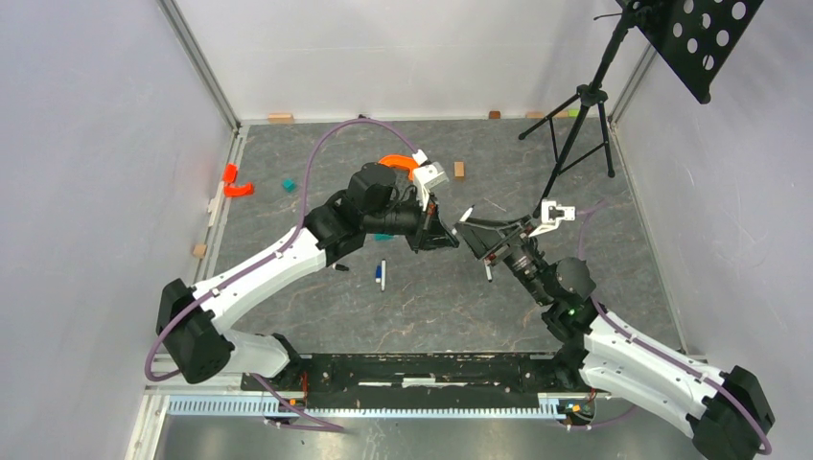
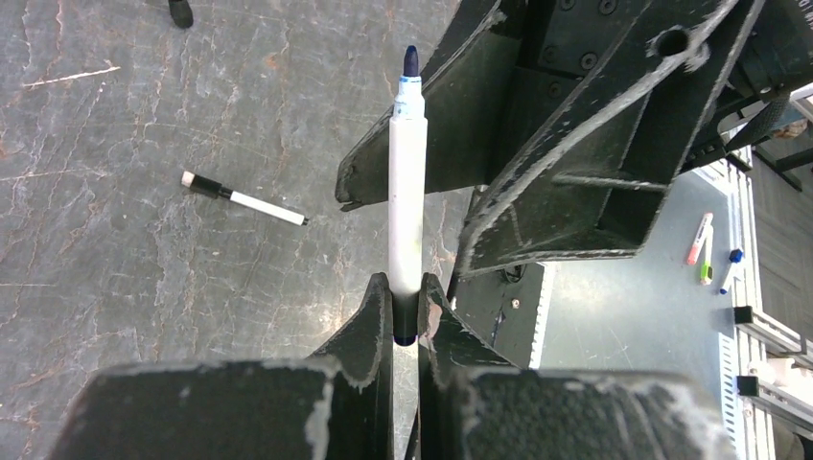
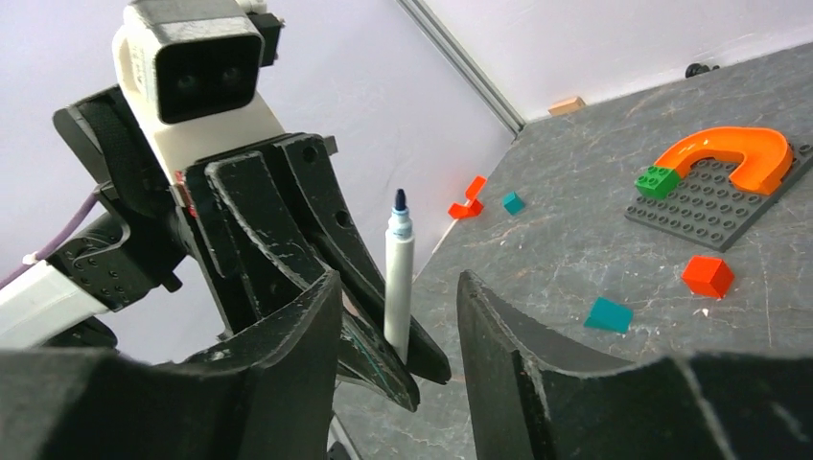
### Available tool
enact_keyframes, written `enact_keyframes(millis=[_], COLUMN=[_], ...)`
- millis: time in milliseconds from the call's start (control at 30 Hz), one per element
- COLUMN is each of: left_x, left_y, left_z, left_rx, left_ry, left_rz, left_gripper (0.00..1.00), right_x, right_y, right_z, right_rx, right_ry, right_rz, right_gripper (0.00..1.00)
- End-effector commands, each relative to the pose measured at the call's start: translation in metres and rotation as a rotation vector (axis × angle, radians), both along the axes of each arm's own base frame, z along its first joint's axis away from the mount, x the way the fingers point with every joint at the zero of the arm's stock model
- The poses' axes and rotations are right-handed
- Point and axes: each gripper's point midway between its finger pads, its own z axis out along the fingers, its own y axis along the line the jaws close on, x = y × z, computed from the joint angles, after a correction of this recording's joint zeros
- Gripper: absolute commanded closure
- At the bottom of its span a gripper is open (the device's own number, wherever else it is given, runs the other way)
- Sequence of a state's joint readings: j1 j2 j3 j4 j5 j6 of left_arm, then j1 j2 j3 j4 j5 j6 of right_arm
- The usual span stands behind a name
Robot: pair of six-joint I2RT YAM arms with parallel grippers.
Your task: Insert the pens into the pen caps
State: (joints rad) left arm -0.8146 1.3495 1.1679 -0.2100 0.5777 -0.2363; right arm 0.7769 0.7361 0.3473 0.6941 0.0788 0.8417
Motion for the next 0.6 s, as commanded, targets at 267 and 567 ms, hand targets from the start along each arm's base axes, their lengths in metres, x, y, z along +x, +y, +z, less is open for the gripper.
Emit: enact_keyframes(millis=[267,567], left_x=[-0.001,-0.003], left_y=[0.001,-0.001], left_z=[0.021,0.019], left_rx=[-0.056,-0.052], left_ry=[-0.049,-0.037], left_rz=[-0.003,-0.020], left_gripper=[0.98,0.98], right_x=[0.001,0.002], right_y=[0.015,0.025], right_z=[-0.007,-0.005], right_rx=[-0.071,-0.060], right_ry=[-0.039,-0.040], right_rz=[0.019,0.035], right_gripper=[0.60,0.65])
